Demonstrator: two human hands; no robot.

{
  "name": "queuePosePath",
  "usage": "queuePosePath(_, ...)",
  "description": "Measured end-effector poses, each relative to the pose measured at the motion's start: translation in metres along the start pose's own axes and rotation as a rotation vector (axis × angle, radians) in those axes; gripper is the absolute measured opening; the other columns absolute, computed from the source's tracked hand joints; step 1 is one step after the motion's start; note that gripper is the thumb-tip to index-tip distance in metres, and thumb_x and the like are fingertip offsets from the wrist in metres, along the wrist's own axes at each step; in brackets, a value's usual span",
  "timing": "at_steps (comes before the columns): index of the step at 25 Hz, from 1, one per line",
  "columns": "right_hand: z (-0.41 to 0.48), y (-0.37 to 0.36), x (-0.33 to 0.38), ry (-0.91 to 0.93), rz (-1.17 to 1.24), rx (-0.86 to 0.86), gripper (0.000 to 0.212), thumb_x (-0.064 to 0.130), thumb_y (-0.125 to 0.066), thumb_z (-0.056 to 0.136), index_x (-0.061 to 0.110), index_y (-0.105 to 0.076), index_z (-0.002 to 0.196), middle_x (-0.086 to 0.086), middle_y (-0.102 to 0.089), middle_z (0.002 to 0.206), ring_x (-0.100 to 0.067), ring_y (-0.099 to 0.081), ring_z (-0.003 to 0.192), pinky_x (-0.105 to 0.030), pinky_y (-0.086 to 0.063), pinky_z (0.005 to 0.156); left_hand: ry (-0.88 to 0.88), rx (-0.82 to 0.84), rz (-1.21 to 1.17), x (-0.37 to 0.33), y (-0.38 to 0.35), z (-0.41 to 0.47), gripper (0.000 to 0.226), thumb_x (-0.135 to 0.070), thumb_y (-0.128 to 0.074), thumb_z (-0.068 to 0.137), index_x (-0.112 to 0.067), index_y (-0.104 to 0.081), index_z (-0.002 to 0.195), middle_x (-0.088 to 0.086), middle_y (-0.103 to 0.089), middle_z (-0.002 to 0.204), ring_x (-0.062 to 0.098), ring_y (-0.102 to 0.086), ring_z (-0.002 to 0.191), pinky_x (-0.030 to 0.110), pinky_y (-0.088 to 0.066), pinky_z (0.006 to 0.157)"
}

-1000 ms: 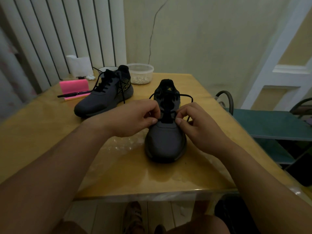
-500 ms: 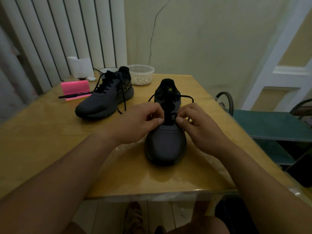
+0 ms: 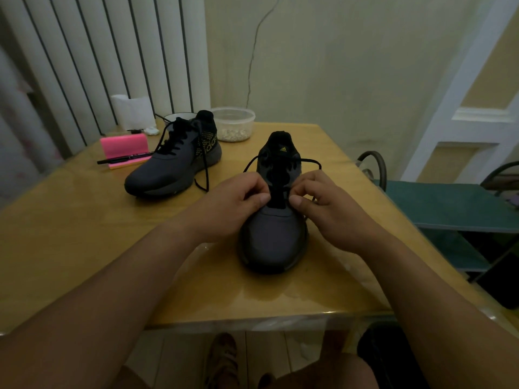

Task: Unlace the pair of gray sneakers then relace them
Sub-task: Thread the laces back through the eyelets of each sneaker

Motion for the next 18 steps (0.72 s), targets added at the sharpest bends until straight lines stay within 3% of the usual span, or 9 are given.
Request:
queuePosePath(3,0.000,0.004,0.001,-0.031,0.071,0.088,0.008,0.025,-0.062,0.103,0.023,-0.068,0.099,0.007,-0.051,0.122,-0.003,-0.053,0.113,-0.028,-0.047,0.099,0.051,-0.019,-0.074,0.000,-0.002,-0.002,0.008,-0.029,-0.059,0.106,-0.024,-0.063,0.102,-0.004,-0.063,0.096,-0.003,-0.055,0.079,0.009,-0.043,0.064)
queuePosePath(6,-0.002,-0.009,-0.001,-0.061,0.034,-0.096,0.010,0.031,-0.066,0.099,0.023,-0.066,0.093,0.009,-0.055,0.118,-0.003,-0.055,0.112,-0.040,-0.051,0.103,0.139,-0.103,-0.116,0.002,-0.010,-0.001,0.015,-0.035,-0.062,0.104,-0.022,-0.064,0.096,-0.003,-0.064,0.090,0.002,-0.059,0.078,0.015,-0.045,0.063)
queuePosePath(8,-0.005,-0.021,-0.002,-0.057,0.009,-0.273,0.009,0.034,-0.066,0.098,0.025,-0.062,0.098,0.010,-0.060,0.111,-0.006,-0.061,0.105,-0.044,-0.057,0.091,0.200,-0.192,-0.116,0.005,-0.020,-0.001,0.019,-0.039,-0.065,0.102,-0.022,-0.061,0.095,-0.002,-0.063,0.087,0.012,-0.060,0.079,0.026,-0.047,0.065)
queuePosePath(10,-0.007,-0.025,-0.001,-0.062,0.071,-0.350,0.012,0.031,-0.067,0.100,0.027,-0.060,0.109,0.013,-0.064,0.110,-0.003,-0.063,0.103,-0.036,-0.059,0.085,0.211,-0.262,-0.175,0.007,-0.023,-0.002,0.017,-0.040,-0.066,0.101,-0.025,-0.059,0.104,-0.003,-0.062,0.086,0.010,-0.060,0.076,0.028,-0.046,0.065)
queuePosePath(13,-0.005,-0.018,0.004,-0.041,0.032,-0.312,0.011,0.027,-0.067,0.101,0.028,-0.066,0.111,0.012,-0.065,0.112,0.003,-0.059,0.107,-0.020,-0.053,0.085,0.088,-0.234,-0.176,0.005,-0.015,-0.002,0.017,-0.032,-0.061,0.105,-0.035,-0.060,0.121,-0.006,-0.060,0.092,0.004,-0.058,0.077,0.018,-0.045,0.065)
queuePosePath(18,-0.009,-0.001,0.005,-0.011,0.004,-0.126,0.004,0.024,-0.066,0.099,0.027,-0.067,0.100,0.007,-0.059,0.111,-0.002,-0.057,0.106,-0.020,-0.053,0.089,-0.039,-0.145,-0.058,0.002,-0.004,-0.002,0.006,-0.021,-0.064,0.103,-0.027,-0.065,0.104,-0.008,-0.061,0.098,0.006,-0.059,0.083,0.013,-0.045,0.070)
Point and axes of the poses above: each hand's wrist, its own z-axis towards the middle knuckle, its own y-axis out of the back of the hand, x = y × z, the point moved 1 cm from there along z, towards the middle knuckle
